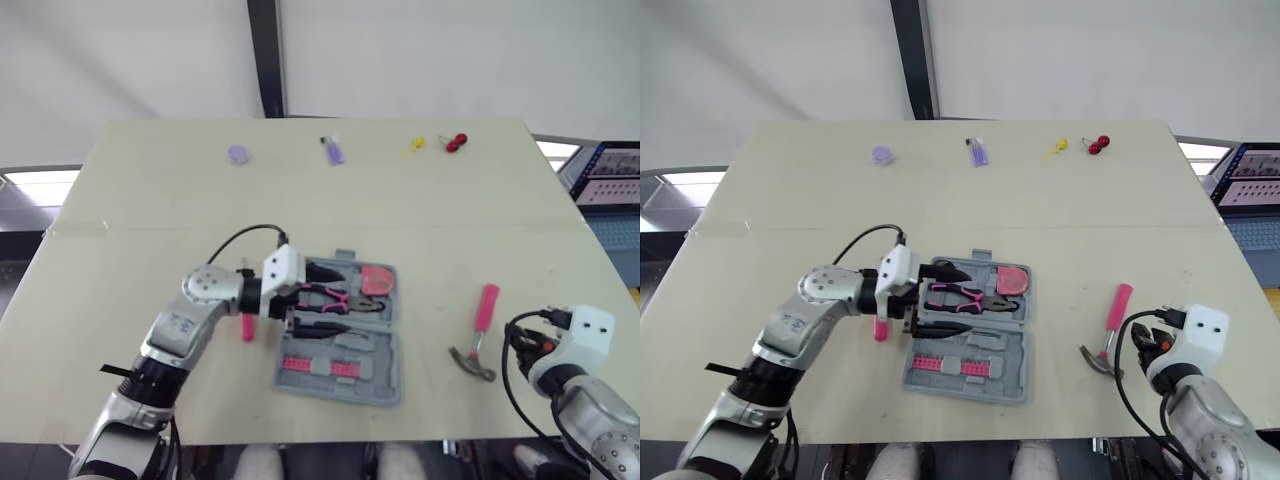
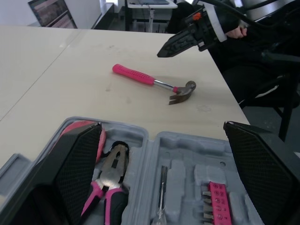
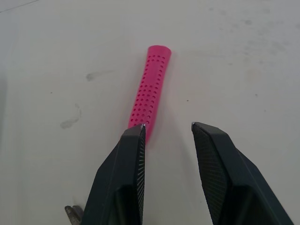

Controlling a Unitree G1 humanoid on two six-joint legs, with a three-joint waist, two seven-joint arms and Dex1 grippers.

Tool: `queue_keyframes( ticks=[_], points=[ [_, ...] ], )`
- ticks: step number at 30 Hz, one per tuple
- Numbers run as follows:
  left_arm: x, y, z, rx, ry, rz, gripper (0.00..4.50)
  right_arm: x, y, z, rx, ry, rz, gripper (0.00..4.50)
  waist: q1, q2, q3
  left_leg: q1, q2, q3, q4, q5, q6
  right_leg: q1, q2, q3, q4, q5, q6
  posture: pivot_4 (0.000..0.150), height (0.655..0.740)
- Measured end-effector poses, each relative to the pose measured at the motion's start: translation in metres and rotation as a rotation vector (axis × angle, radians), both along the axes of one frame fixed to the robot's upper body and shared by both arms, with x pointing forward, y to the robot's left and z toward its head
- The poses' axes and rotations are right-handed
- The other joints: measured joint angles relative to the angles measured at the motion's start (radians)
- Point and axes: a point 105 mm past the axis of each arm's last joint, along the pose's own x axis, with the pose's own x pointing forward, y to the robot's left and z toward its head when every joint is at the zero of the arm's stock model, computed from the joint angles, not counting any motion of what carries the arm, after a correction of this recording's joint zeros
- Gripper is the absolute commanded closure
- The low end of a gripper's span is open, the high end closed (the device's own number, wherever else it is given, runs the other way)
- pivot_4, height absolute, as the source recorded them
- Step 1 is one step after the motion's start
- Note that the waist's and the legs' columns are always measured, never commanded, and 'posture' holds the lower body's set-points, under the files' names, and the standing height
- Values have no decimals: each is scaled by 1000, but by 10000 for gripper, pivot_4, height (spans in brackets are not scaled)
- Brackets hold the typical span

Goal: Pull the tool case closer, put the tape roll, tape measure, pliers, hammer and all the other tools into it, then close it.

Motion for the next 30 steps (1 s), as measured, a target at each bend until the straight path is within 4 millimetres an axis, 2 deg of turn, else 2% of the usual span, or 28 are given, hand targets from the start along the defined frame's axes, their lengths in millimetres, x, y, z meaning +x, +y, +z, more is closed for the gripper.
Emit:
queue_keyframes(
  ticks=[4,14,18,22,30],
  points=[
    [-7,-15,-7,2,-34,-62,0,-1,11,-7,10,35,-15,28104,-1,0,0,0,0,0,0,0,0,0,0,0,0,0,0,1500,7400],
    [-6,-17,-9,2,-84,-72,0,3,37,-17,60,76,-1,28104,0,0,0,0,0,-1,0,0,0,0,0,0,0,0,0,1500,7400],
    [-6,-17,-10,9,-93,-67,0,-1,45,-32,53,130,2,28104,-2,0,0,0,0,-1,0,0,0,0,0,0,0,0,0,1500,7400],
    [-5,-18,-10,9,-97,-59,0,0,40,-40,39,146,-31,28104,-2,0,0,0,0,-1,0,0,0,0,0,0,0,0,0,1500,7400],
    [-3,-17,-11,17,-101,-46,0,6,39,-41,18,171,-31,28104,-2,0,0,0,0,-1,0,0,0,0,0,0,0,0,0,1500,7400]
  ],
)
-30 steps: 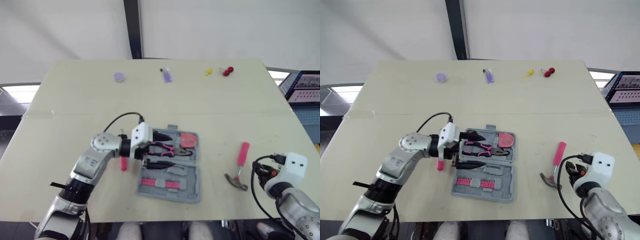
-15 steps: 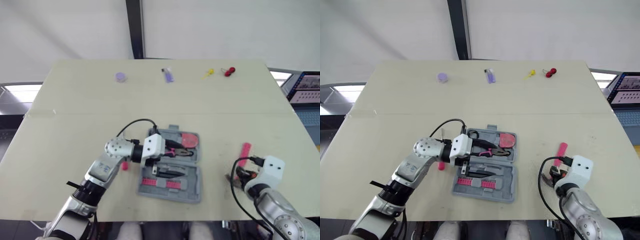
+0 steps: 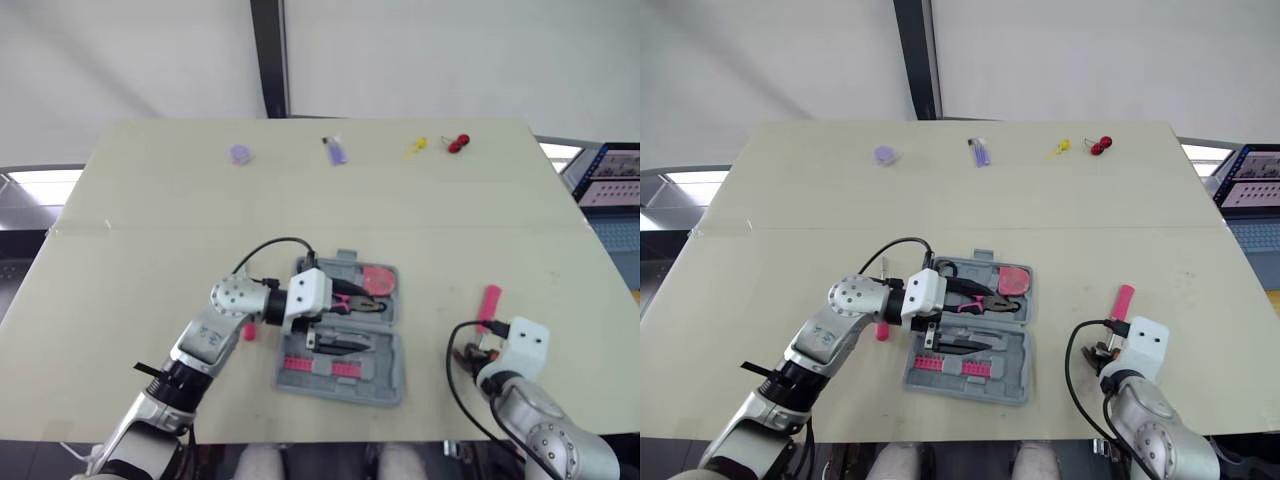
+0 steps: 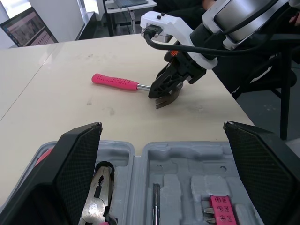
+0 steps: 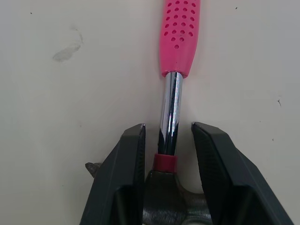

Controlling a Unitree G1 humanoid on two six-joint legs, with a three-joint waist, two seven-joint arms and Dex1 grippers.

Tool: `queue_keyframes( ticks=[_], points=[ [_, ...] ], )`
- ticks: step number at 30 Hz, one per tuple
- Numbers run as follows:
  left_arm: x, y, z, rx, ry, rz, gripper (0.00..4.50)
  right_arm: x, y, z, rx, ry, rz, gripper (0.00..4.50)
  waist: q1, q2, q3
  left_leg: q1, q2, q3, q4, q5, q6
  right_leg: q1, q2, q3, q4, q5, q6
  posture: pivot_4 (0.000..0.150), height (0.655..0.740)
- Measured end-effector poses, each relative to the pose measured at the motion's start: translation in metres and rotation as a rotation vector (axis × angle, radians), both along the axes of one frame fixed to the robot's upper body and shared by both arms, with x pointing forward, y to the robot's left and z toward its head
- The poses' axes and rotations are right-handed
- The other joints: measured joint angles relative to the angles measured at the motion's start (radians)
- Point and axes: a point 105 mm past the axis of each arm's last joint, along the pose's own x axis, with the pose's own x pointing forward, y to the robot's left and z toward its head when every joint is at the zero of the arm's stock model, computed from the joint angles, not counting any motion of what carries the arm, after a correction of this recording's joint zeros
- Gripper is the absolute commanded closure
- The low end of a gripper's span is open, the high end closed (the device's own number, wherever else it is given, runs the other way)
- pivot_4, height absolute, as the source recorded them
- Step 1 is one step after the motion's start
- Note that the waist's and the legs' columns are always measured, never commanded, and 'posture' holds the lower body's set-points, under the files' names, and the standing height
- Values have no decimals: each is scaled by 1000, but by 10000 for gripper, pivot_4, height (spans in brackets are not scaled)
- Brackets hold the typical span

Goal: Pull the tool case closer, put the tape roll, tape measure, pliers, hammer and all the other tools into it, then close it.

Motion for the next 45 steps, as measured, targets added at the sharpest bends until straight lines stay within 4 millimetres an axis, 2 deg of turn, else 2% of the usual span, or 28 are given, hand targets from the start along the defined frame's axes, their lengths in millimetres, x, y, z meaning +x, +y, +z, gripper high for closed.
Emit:
queue_keyframes(
  ticks=[7,8,11,24,27,30,32,33,35,37,41,45],
  points=[
    [2,-1,0,1,5,18,0,5,0,2,7,15,13,28104,-1,0,0,0,0,0,0,0,0,0,0,0,0,0,0,1500,7400],
    [2,-1,0,2,7,20,0,5,-1,2,7,17,13,33684,-1,0,0,0,0,0,0,0,0,0,0,0,0,0,0,1500,7400],
    [2,0,0,4,10,24,0,5,-3,2,2,23,5,44326,-1,0,0,0,0,0,0,0,0,0,0,0,0,0,0,1500,7400],
    [2,-3,0,-6,13,29,0,2,-3,3,19,47,31,44326,0,0,0,0,0,0,-1,0,0,0,0,0,0,0,0,1500,7400],
    [2,-3,1,-8,13,31,0,1,-5,6,-37,58,107,44326,0,1,0,0,0,0,0,0,0,0,0,0,-1,0,0,1500,7400],
    [6,4,1,-4,9,59,0,6,-13,23,-178,60,261,44326,0,3,2,-1,-1,0,0,0,0,0,0,1,-1,0,0,1500,7400],
    [11,18,0,1,6,108,0,14,-13,51,-281,12,383,44326,-6,5,3,-1,-1,-1,-2,0,0,-1,0,1,-1,0,0,1500,7400],
    [11,23,0,-3,7,125,0,17,-10,61,-305,-9,434,44326,-7,5,3,0,-1,-3,-2,0,0,-1,0,1,-2,0,0,1500,7400],
    [9,39,0,-31,21,175,0,20,10,83,-321,-51,613,44326,-19,5,3,0,-1,-5,-4,0,0,-1,1,0,-2,0,0,1500,7400],
    [4,55,-2,-44,32,228,0,21,32,95,-310,-69,773,44326,-25,4,4,0,-1,-6,-3,0,0,-1,1,0,-3,0,0,1500,7400],
    [-3,87,-7,-52,56,333,0,23,68,117,-307,-120,1001,44326,-24,2,6,0,-1,-7,-1,0,0,0,1,0,-2,0,0,1500,7400],
    [-15,123,-2,-108,42,476,0,26,110,130,-354,-150,1227,44326,-25,1,7,-1,-1,-8,-2,0,0,-1,0,0,-3,0,0,1500,7400]
  ],
)
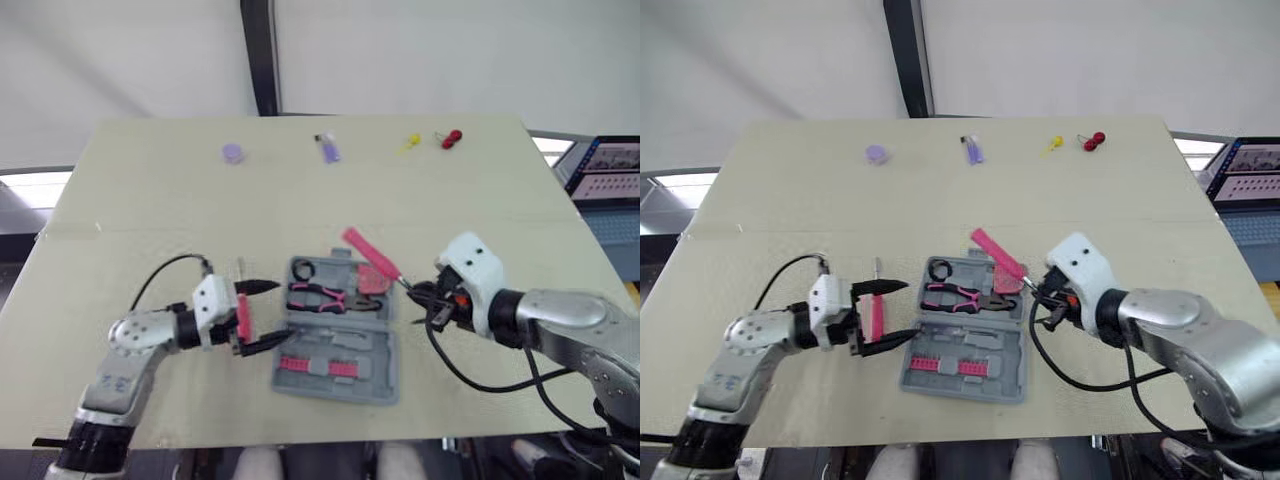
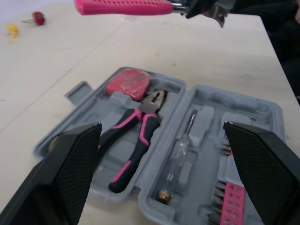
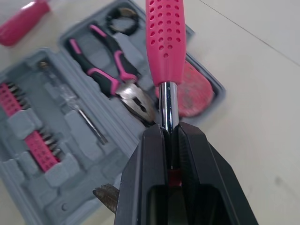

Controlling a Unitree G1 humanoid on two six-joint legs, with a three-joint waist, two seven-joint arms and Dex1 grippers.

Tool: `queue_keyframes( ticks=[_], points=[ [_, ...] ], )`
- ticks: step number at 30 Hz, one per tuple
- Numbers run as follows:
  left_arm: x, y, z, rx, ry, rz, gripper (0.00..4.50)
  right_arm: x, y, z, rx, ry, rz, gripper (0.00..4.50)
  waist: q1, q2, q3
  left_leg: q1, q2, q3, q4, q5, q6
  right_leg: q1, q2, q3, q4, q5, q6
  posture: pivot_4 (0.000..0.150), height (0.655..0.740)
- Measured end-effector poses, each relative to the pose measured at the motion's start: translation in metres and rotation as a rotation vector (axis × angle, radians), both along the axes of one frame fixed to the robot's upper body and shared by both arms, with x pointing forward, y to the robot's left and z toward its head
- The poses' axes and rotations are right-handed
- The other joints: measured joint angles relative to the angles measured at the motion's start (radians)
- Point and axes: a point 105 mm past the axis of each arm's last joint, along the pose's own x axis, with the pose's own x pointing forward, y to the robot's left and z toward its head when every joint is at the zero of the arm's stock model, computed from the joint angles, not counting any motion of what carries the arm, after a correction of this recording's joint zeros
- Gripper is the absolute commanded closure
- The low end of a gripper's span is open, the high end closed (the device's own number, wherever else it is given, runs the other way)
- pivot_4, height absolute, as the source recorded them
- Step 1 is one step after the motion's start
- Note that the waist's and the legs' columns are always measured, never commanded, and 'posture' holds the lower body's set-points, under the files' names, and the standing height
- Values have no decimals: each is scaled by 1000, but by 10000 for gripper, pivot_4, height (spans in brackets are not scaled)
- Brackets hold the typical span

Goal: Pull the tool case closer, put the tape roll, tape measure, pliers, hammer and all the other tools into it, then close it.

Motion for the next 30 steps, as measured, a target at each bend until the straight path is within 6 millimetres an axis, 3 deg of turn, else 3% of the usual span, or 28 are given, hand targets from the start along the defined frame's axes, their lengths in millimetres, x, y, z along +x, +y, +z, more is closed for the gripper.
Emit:
queue_keyframes(
  ticks=[3,7,12,19,24,30],
  points=[
    [-11,12,-1,-27,0,49,0,-5,18,-7,-36,33,107,44326,8,-1,0,-1,0,-1,0,0,0,0,0,-1,0,0,0,1500,7400],
    [-38,30,-24,-30,51,130,0,-5,38,-13,-166,76,232,44326,-8,-1,0,-1,-1,0,0,0,0,0,-1,-1,0,0,0,1500,7400],
    [-71,34,-45,-32,81,151,0,-7,53,-16,-328,112,339,44326,-17,-1,1,-3,-1,-2,0,0,0,-1,-1,-2,0,0,0,1500,7400],
    [-72,38,-51,-17,36,202,0,-4,52,-38,-534,191,348,44326,-25,-1,0,-4,-1,-2,1,0,0,-2,-2,-3,1,0,0,1500,7400],
    [-70,34,-51,-36,27,216,0,-11,64,-39,-578,214,382,44326,-26,-1,0,-4,-1,-2,0,0,0,-3,-2,-3,1,0,0,1500,7400],
    [-70,33,-52,-38,33,220,0,-13,64,-38,-597,208,388,44326,-24,-1,0,-5,-1,-2,1,0,0,-3,-2,-3,1,0,0,1500,7400]
  ],
)
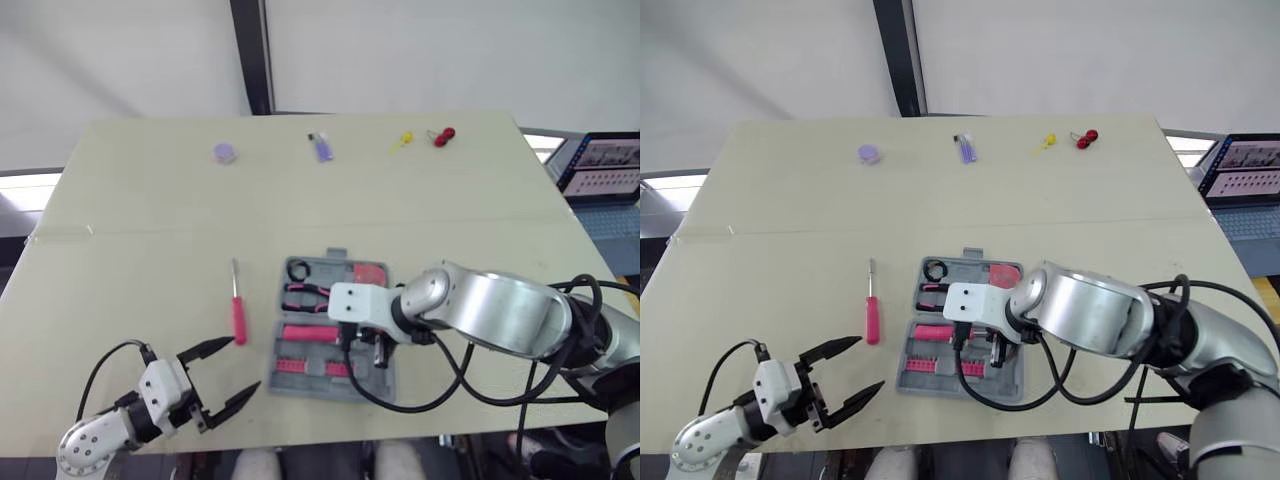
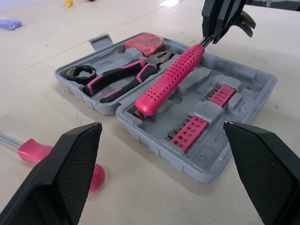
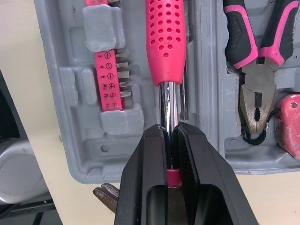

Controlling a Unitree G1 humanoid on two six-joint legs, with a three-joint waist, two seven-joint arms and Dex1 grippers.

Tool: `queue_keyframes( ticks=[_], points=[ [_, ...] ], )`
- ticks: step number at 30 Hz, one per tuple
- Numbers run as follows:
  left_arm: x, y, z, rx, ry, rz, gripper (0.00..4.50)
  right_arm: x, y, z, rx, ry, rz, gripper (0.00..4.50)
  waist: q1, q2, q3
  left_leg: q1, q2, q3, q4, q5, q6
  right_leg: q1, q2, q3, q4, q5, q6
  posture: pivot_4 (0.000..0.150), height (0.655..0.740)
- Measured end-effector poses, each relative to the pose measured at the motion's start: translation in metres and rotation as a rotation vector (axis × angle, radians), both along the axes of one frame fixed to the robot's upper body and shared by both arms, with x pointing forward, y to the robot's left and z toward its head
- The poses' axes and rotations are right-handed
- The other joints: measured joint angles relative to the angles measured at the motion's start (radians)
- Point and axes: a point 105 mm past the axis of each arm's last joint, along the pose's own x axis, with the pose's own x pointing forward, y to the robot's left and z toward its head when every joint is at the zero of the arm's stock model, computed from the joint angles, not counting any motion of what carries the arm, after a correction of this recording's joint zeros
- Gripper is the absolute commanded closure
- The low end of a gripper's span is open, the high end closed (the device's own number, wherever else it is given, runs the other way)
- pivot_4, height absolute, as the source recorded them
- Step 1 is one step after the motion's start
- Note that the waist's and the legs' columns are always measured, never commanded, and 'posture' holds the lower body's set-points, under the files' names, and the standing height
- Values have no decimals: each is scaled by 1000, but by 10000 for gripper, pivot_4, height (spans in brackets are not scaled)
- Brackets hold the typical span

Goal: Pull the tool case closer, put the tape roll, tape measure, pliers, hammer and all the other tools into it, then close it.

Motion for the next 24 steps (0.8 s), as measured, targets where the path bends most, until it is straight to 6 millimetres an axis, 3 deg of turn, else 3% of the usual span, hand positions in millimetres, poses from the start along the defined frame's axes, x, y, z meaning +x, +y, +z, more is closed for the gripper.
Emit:
queue_keyframes(
  ticks=[24],
  points=[
    [2,5,-4,6,11,18,0,-7,12,-5,35,34,78,44326,-2,0,0,0,0,0,0,0,0,-1,0,0,0,0,0,1500,7400]
  ],
)
